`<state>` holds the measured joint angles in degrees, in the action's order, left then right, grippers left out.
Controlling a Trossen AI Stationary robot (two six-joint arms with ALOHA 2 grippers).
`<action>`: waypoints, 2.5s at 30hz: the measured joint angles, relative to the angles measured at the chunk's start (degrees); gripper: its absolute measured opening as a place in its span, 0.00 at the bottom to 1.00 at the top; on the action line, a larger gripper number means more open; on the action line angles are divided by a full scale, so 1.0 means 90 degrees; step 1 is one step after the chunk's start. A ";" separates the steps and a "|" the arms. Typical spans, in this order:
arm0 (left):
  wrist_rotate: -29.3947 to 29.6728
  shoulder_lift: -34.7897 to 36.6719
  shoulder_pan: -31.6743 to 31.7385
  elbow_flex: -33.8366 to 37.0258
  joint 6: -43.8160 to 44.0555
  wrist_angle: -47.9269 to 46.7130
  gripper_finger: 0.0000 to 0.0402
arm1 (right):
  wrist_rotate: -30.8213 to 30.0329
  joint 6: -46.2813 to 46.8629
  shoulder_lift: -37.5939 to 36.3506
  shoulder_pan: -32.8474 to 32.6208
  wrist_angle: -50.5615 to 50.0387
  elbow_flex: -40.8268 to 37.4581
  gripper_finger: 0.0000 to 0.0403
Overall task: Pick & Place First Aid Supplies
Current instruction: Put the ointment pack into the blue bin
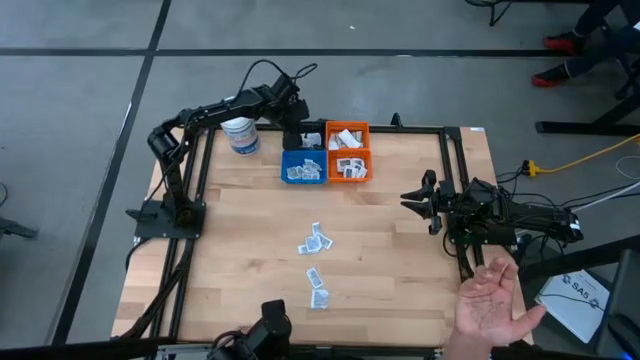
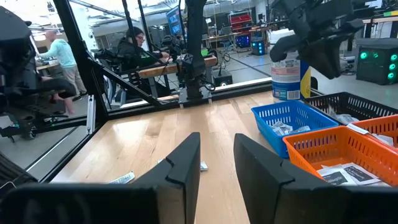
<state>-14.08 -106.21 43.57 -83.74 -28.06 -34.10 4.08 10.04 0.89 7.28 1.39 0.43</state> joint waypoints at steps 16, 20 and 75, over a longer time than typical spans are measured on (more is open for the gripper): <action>0.0553 0.0114 -0.0416 0.0000 -0.0185 -0.0038 0.32 | 0.0001 0.0002 0.0000 -0.0002 0.0000 0.0000 0.25; 0.0962 0.0213 -0.0746 0.0000 -0.0590 -0.0015 0.30 | -0.0001 0.0002 0.0000 0.0000 0.0000 -0.0001 0.25; 0.0671 -0.0469 -0.6752 0.0001 -0.0538 -0.0251 0.28 | -0.0001 0.0000 0.0007 0.0001 0.0000 0.0000 0.25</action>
<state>-8.05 -110.43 -17.20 -83.74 -32.90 -36.36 4.07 10.04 0.95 7.29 1.39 0.42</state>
